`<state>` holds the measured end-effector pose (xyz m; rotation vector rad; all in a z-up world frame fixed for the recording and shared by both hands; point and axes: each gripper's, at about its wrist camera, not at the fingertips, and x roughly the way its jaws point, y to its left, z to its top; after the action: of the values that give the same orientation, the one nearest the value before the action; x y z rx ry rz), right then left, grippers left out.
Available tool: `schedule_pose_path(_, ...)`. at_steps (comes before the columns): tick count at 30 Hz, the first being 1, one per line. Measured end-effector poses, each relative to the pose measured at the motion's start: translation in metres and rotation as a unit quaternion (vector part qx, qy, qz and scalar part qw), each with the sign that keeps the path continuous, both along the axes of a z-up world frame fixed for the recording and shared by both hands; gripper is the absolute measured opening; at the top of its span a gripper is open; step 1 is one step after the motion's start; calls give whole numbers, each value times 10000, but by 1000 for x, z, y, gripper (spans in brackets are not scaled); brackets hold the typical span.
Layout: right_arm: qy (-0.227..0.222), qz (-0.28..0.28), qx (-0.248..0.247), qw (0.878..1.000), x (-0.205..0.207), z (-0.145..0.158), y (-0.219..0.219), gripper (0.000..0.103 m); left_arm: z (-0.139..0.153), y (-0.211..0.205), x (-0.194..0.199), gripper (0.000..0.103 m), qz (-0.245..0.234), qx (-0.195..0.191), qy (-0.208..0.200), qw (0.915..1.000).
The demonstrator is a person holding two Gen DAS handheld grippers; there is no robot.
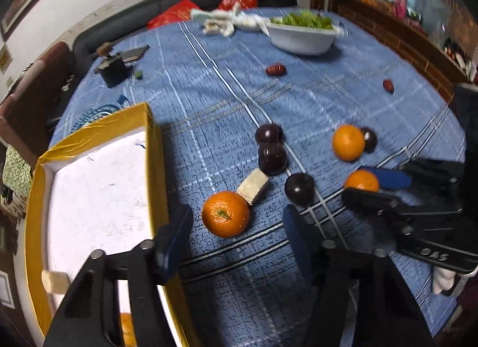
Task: Organize fruits
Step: 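Grasp a mandarin with the left tool while the right tool grasps another mandarin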
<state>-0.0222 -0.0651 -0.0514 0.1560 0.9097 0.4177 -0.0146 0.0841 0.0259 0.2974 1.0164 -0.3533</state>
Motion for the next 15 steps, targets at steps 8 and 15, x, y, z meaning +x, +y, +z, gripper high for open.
schedule_pose_path(8, 6, -4, 3, 10000, 1, 0, 0, 38, -22, -3, 27, 58, -21, 152, 606, 9980)
schedule_pose_path(15, 8, 3, -4, 10000, 1, 0, 1, 39, -22, -9, 21, 55, 27, 368, 460, 9983)
